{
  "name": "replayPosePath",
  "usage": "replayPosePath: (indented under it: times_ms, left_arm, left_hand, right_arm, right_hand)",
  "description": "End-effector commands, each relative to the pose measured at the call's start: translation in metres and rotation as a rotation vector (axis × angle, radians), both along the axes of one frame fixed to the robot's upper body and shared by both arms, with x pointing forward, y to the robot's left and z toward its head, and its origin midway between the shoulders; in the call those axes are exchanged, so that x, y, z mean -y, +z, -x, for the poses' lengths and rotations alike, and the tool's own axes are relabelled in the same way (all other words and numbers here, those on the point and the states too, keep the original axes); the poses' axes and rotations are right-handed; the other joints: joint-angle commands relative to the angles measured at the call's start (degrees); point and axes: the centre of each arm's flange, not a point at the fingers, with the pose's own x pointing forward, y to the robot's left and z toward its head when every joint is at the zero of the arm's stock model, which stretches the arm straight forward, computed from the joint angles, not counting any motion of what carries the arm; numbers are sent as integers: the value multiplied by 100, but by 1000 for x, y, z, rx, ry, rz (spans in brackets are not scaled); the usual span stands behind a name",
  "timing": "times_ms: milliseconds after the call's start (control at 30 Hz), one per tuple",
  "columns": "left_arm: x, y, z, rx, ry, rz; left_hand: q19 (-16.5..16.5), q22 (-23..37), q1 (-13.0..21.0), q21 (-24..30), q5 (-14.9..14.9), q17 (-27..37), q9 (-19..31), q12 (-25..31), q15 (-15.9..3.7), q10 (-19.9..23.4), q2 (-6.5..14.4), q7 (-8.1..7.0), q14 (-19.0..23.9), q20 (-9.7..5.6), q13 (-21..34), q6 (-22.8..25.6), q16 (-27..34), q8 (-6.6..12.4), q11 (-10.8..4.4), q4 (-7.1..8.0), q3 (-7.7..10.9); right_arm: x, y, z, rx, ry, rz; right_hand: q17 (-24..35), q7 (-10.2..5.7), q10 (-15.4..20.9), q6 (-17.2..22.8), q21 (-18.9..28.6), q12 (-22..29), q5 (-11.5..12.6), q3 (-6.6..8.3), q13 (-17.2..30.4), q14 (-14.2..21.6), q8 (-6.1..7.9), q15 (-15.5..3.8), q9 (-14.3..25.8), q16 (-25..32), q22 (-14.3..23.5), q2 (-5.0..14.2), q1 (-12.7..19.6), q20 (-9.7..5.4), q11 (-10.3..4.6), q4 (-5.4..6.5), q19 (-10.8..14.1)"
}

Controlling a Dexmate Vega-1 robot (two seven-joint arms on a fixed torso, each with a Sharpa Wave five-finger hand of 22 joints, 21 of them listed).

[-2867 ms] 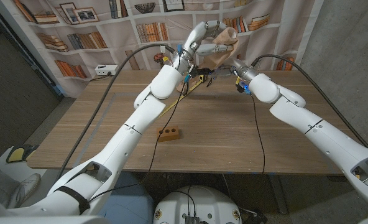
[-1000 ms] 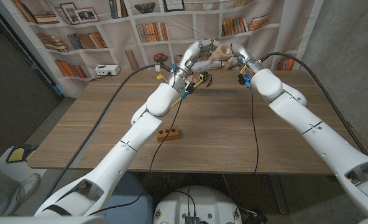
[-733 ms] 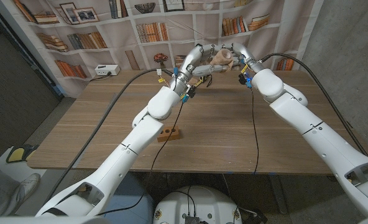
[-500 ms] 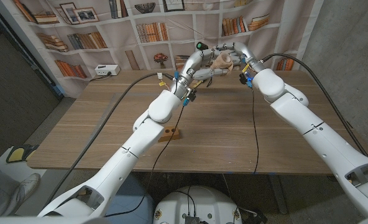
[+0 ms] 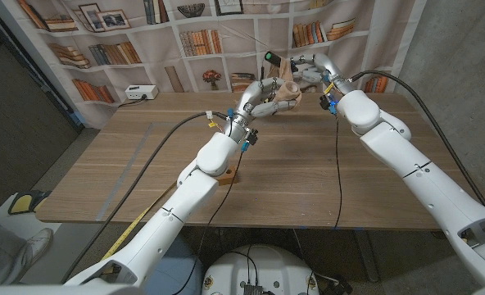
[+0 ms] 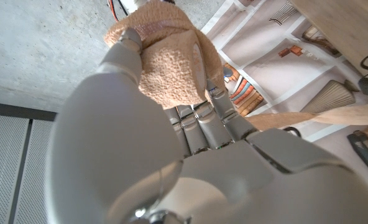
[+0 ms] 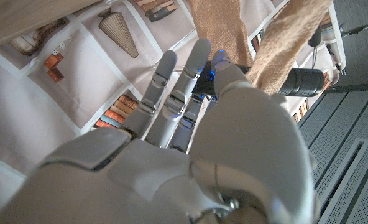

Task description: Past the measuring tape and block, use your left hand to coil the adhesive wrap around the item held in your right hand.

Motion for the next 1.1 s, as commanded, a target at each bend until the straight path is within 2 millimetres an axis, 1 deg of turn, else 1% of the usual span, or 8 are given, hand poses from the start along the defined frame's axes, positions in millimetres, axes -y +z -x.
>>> replayPosePath:
  times_ms: [33,267,433,533,700,867,1100]
  left_arm:
    - [-21,-24,-4,-70,39,96]
    - [-39,-51,-12,-139,91,145]
    - [-51,-58,-12,-156,119,169]
    - [-60,-63,-13,-169,143,186]
    - [-70,-74,-16,-200,176,201]
    - [-76,-79,-18,-210,197,199]
    - [-86,-77,-21,-208,222,222]
  left_hand:
    - [-41,-4,1180,49,-6,21,32,1,-42,59,1245,-2,94,4,26,50,7,38,-5,68,78]
    - [-53,-16,1178,69,-6,22,37,-10,-41,59,1242,2,93,2,22,65,-3,55,-14,69,81]
    - [-61,-22,1173,79,-5,23,31,-10,-34,68,1247,0,96,1,23,55,-7,53,-12,73,85]
    - [-69,-26,1173,86,-4,23,29,-10,-37,66,1246,7,97,3,30,59,-11,57,-4,71,88]
    - [-75,-28,1173,94,-4,26,30,-16,-36,60,1243,-6,99,5,30,57,-12,60,-7,70,89]
    - [-86,-32,1169,105,-4,28,28,-19,-30,61,1245,7,100,3,34,53,-17,63,-5,72,93]
    - [-98,-36,1167,120,-4,26,31,-25,-32,59,1247,-5,95,5,34,37,-29,66,-4,73,100]
  right_arm:
    - [12,-3,0,0,-2,-9]
    - [19,-6,2,4,-2,5]
    - [21,-9,2,7,16,19]
    - [24,-12,0,-10,71,1]
    - [27,-16,0,-10,70,-1]
    - [29,-19,3,-6,68,9]
    - [32,-22,9,2,73,14]
  right_hand:
    - [7,509,1861,483,20,57,27,211,872,0,33,-60,18,14,5,81,10,-248,142,196,40]
    - [9,509,1866,478,20,59,27,210,873,8,31,-59,19,19,6,82,8,-256,136,196,41]
    - [6,496,1854,473,18,52,28,211,871,0,29,-57,20,13,6,85,3,-254,146,201,39]
    - [5,496,1846,480,17,48,28,211,869,0,32,-54,21,12,6,88,0,-257,133,203,36]
    - [7,504,1855,486,15,55,27,208,875,4,34,-59,21,16,6,82,0,-255,130,200,32]
    - [6,508,1840,485,12,48,28,210,876,0,33,-58,21,14,6,86,0,-253,120,201,26]
    - [11,494,1860,477,6,57,27,209,878,0,30,-55,22,16,6,88,-5,-261,119,203,11]
